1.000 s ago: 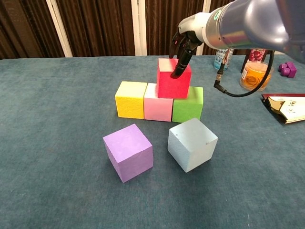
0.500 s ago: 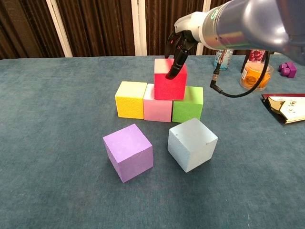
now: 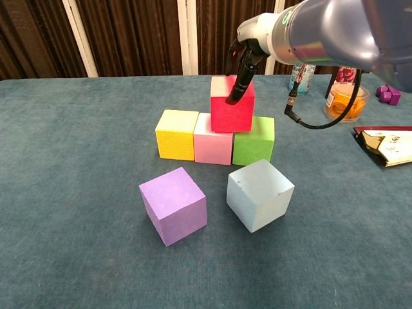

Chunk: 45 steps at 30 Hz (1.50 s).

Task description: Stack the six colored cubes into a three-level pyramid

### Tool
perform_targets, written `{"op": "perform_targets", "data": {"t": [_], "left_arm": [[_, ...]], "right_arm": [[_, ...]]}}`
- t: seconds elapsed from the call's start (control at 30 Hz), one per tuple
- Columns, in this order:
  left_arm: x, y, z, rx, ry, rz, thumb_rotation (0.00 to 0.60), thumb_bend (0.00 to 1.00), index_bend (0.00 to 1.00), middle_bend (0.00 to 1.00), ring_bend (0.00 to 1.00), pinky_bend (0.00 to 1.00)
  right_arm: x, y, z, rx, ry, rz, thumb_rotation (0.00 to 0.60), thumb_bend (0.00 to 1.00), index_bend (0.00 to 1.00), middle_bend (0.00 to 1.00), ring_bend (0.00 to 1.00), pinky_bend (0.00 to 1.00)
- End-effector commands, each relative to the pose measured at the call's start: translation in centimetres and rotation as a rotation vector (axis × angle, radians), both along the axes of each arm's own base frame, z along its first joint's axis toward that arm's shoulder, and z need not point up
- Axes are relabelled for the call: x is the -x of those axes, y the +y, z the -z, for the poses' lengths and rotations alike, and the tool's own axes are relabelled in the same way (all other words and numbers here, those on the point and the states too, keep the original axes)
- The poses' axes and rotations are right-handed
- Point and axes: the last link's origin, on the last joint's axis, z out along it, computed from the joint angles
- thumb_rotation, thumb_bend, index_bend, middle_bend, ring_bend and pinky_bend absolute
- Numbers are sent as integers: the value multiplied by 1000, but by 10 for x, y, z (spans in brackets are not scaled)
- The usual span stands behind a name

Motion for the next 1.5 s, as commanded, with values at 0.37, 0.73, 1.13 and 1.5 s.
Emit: {"op": "perform_targets", "data": {"t": [0.37, 0.73, 1.13, 1.5], "left_arm": [[0, 0, -1, -4, -1, -1, 600, 353, 155, 32, 0, 0], [1, 0, -2, -8, -2, -1, 600, 352, 154, 32, 0, 0], [1, 0, -2, -8, -2, -1, 600, 352, 155, 32, 0, 0], [1, 1, -2, -10, -3, -1, 600, 352, 155, 32, 0, 0]], "right_arm": [[-5, 3, 3, 8, 4, 6, 600, 238, 304, 460, 246, 0], [-6, 2, 7, 11, 14, 21, 600, 238, 303, 460, 247, 0], [-6, 2, 6, 12, 20, 26, 600, 238, 303, 460, 247, 0], [-9, 4, 5, 12, 21, 23, 600, 238, 303, 460, 247, 0]]}}
